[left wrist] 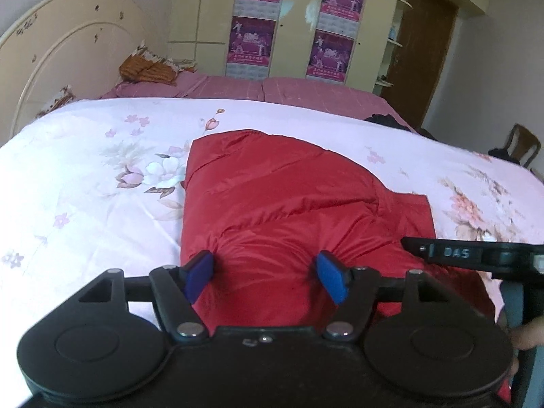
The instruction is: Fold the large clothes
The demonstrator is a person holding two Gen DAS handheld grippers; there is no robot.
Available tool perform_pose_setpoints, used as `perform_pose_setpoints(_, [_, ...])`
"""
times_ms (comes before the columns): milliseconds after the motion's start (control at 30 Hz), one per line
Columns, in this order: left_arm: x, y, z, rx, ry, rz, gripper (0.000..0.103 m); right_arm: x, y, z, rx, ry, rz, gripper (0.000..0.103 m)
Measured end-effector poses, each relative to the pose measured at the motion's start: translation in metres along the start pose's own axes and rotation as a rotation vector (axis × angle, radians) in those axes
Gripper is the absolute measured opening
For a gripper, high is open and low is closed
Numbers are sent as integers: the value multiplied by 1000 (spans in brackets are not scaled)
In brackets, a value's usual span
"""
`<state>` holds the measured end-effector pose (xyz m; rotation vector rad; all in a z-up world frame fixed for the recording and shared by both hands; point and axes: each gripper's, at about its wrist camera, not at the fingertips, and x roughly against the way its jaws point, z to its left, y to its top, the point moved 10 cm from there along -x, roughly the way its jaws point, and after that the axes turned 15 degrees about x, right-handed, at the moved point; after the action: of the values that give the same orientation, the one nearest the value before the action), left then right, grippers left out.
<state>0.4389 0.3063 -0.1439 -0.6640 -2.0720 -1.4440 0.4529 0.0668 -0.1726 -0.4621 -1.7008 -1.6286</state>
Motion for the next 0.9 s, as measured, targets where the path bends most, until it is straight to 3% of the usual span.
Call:
perform_pose_setpoints(167, [13,1,0,-13,4,-12,64,0,4,-10,-26,22,44,47])
perform_pose_setpoints(367, [55,-13,-6,-84,-20,-33,63,75,12,-1,-11,43,-79,47])
perform_pose_setpoints(533, [74,-35,-7,-106,0,-14,63,114,-14,19,85,54,-97,47])
perform_pose_setpoints(800, [70,-51,-6,-109,37,-5,64,78,-62,27,97,54,12,48])
perform_pose_setpoints(833, [69,-51,-5,-110,41,-4,64,73,-64,27,95,53,15,50])
perform_pose_setpoints(867, [69,-50,-5,-110,48,-4,66,70,-67,24,98,38,17,62])
perform_pose_setpoints(900, [69,-50,-5,-107,50,-1,68,67,-70,20,90,23,19,67])
